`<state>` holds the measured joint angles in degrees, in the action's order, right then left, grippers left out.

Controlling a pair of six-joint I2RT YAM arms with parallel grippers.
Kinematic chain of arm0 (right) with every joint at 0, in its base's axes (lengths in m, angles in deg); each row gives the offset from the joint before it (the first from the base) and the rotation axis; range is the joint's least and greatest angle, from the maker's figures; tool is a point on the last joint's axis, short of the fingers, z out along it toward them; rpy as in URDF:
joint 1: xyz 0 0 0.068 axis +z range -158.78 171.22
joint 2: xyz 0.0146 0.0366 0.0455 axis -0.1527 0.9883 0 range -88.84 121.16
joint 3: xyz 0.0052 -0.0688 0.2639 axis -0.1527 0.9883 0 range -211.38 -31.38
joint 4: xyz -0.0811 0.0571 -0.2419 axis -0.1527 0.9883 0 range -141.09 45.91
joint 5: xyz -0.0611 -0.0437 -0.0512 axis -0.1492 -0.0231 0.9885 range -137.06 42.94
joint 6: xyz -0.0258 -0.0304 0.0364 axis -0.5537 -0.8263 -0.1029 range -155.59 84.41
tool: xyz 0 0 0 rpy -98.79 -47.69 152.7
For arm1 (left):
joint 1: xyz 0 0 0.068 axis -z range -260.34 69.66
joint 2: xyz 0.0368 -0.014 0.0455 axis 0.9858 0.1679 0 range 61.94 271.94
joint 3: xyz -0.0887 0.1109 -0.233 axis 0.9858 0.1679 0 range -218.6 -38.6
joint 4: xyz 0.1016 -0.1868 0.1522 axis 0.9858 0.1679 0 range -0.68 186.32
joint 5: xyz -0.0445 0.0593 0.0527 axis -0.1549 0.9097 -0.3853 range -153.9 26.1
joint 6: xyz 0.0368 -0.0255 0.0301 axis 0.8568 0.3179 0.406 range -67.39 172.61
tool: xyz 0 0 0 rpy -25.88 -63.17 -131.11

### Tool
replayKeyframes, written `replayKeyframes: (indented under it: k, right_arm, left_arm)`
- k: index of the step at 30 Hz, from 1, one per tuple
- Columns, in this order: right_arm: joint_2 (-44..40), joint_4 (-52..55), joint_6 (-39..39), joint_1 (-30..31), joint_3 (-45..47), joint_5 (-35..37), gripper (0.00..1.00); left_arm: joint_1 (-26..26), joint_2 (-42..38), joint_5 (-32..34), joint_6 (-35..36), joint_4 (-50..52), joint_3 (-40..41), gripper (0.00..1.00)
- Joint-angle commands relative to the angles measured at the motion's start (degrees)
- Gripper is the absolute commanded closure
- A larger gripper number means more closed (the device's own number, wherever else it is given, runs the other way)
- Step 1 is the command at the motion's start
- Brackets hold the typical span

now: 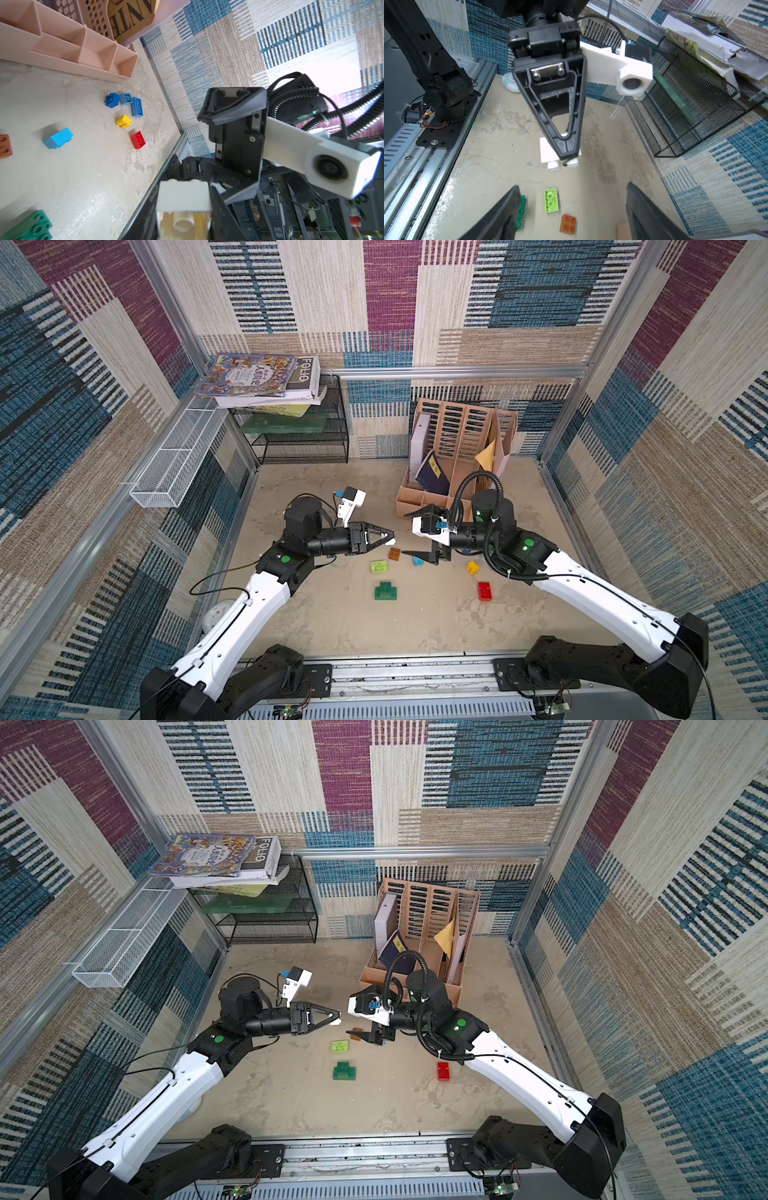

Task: Assemble the number 1 with lego
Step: Pick up the lego brick from the center of the board, then place the lego brick at the center of the board.

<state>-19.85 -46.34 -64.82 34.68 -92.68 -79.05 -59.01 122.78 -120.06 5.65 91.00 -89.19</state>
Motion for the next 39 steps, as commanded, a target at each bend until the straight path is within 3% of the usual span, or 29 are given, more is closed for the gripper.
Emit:
replayKeyframes:
  k: [1,23,25,27,29,31,36,39]
  right_arm:
    - [1.0,-2.0,-1.2,0.6,-1.1,-4.1,0.25]
    - [5.4,-6.8,-0.9,2.6,-3.0,-6.2,0.63]
    - [5.5,-6.7,-0.9,2.6,-3.0,-6.3,0.67]
    - [5.5,-6.4,-0.5,2.6,-2.7,-6.1,0.71]
    - [5.2,-6.1,0.3,2.5,-2.1,-5.6,0.72]
    - [4.4,-5.9,1.5,2.1,-0.9,-4.7,0.72]
    - [-0.6,-6.1,8.9,-0.7,7.1,1.6,0.72]
    - [-4.7,-3.6,14.2,-2.8,13.2,10.6,0.73]
  left_arm:
    - [0.0,-0.2,-4.0,-2.9,-5.9,-0.1,0.65]
    - [0.2,-0.2,-6.7,-3.5,-7.5,-0.1,0.66]
    - [0.2,-0.3,-6.5,-2.7,-6.5,-0.2,0.63]
    - [0.2,-0.9,-5.3,-0.3,-3.8,-0.6,0.54]
    - [0.1,-2.1,-2.2,4.9,1.6,-1.5,0.39]
    - [-0.1,-3.8,2.7,9.8,6.8,-2.0,0.32]
    - [-0.6,-9.9,17.5,15.1,14.0,0.0,0.27]
    - [-0.6,-13.4,33.5,15.3,18.6,1.5,0.27]
